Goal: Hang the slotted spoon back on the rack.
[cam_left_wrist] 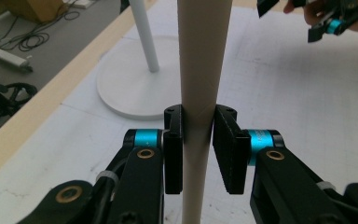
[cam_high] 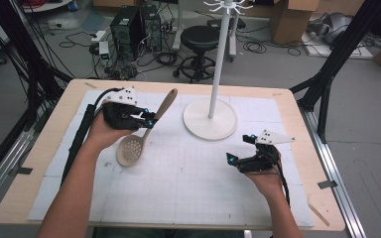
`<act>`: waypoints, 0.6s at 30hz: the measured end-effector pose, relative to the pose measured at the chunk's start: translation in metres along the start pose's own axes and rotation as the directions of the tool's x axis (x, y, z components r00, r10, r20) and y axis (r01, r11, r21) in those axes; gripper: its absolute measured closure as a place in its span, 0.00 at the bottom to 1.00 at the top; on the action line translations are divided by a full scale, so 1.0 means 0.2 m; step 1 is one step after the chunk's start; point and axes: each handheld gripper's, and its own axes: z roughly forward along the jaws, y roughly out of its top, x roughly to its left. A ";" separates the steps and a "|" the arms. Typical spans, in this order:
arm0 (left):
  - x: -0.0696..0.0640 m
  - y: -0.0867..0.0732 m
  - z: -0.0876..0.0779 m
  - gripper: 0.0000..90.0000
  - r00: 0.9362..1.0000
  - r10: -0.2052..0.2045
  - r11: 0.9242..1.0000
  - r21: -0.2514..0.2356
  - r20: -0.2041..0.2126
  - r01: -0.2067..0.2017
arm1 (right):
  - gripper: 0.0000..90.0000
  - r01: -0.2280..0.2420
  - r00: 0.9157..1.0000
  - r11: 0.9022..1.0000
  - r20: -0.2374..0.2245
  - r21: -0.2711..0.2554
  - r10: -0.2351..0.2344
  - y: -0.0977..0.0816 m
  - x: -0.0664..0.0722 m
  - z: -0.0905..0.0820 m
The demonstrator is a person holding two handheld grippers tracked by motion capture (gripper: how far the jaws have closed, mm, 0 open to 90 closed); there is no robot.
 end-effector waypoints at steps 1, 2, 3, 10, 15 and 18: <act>0.02 0.02 -0.02 0.83 1.000 -0.004 1.000 -0.024 0.000 0.004 | 0.01 -0.003 1.000 1.000 -0.001 0.001 0.003 0.00 0.00 0.00; 0.02 0.02 -0.02 0.83 1.000 -0.004 1.000 -0.024 0.000 0.004 | 0.01 -0.003 1.000 1.000 -0.001 0.001 0.003 0.00 0.00 0.00; 0.03 0.04 -0.03 0.83 1.000 -0.011 0.999 -0.034 -0.010 0.011 | 0.01 -0.004 1.000 1.000 -0.001 0.001 0.004 0.00 0.00 0.00; 0.09 0.15 -0.08 0.83 0.999 -0.031 0.998 -0.059 -0.041 0.029 | 0.01 -0.008 1.000 1.000 -0.002 0.005 0.008 -0.01 0.00 0.00; 0.12 0.23 -0.09 0.83 0.999 -0.030 0.995 -0.095 -0.036 0.027 | 0.01 -0.008 1.000 1.000 -0.002 -0.001 0.008 -0.01 0.00 0.00; 0.13 0.27 -0.09 0.83 0.999 -0.031 0.993 -0.110 -0.025 0.028 | 0.01 -0.005 1.000 1.000 0.000 -0.004 0.005 -0.01 -0.01 0.00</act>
